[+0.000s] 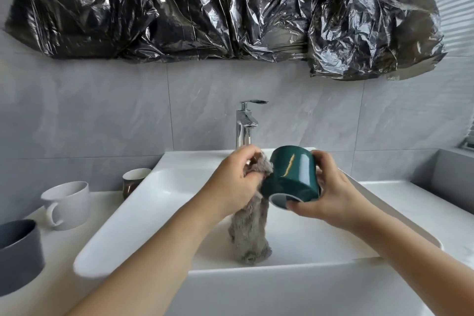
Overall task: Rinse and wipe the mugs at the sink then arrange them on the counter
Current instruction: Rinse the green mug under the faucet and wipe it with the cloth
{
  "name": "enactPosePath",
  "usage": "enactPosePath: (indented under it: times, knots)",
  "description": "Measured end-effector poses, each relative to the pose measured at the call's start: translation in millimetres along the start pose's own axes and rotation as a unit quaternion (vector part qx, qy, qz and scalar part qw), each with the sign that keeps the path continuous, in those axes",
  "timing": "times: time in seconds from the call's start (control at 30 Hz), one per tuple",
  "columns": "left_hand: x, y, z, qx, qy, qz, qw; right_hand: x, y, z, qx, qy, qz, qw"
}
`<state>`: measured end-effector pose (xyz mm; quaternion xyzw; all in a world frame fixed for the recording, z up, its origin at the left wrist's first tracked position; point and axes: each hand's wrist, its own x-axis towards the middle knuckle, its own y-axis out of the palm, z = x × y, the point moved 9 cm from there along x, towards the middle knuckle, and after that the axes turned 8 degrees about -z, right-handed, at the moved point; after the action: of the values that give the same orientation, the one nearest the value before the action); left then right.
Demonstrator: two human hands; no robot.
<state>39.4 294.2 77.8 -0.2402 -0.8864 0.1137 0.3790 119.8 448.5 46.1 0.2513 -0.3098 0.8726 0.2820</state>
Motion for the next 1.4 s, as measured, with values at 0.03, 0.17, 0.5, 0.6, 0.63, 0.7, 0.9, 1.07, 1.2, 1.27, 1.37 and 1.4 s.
enactPosePath:
  times: [0.03, 0.17, 0.5, 0.6, 0.63, 0.7, 0.9, 1.07, 1.2, 1.27, 1.37, 1.4]
  knots:
    - [-4, 2, -3, -0.012, 0.0, 0.024, 1.0, 0, -2, -2, 0.008, 0.015, 0.0, 1.0]
    - [0, -2, -1, -0.067, -0.024, 0.012, 0.997, -6, 3, 4, 0.035, 0.004, 0.032, 0.999]
    - [6, -16, 17, -0.021, -0.037, -0.077, 0.996, -10, 18, 21, 0.019, -0.067, 0.063, 0.996]
    - [-1, -18, 6, -0.024, -0.004, -0.095, 0.995, -7, 12, 17, 0.023, -0.052, 0.043, 0.997]
    - [-2, -17, 3, -0.034, 0.0, -0.082, 0.996, -6, 8, 16, 0.026, -0.045, 0.037, 0.998]
    - [-6, -13, 2, -0.066, -0.018, -0.043, 0.997, -5, 1, 14, 0.026, -0.04, 0.021, 0.999]
    - [-4, -1, 12, -0.141, -0.097, 0.013, 0.985, -8, 2, 22, 0.061, -0.043, 0.031, 0.997]
    - [-5, 12, 15, -0.191, -0.122, 0.073, 0.971, -8, 7, 19, 0.077, -0.017, 0.052, 0.996]
    - [-5, 15, 23, -0.218, -0.146, 0.076, 0.962, -12, 12, 12, 0.042, -0.01, 0.082, 0.996]
    - [-5, 16, 23, -0.227, -0.152, 0.08, 0.959, -12, 15, 5, 0.018, -0.001, 0.101, 0.995]
    - [-6, 19, 24, -0.192, -0.146, 0.099, 0.966, -12, 19, -3, -0.062, -0.009, 0.127, 0.99]
    - [-7, 20, 26, -0.173, -0.149, 0.106, 0.968, -12, 22, -4, -0.092, -0.016, 0.138, 0.986]
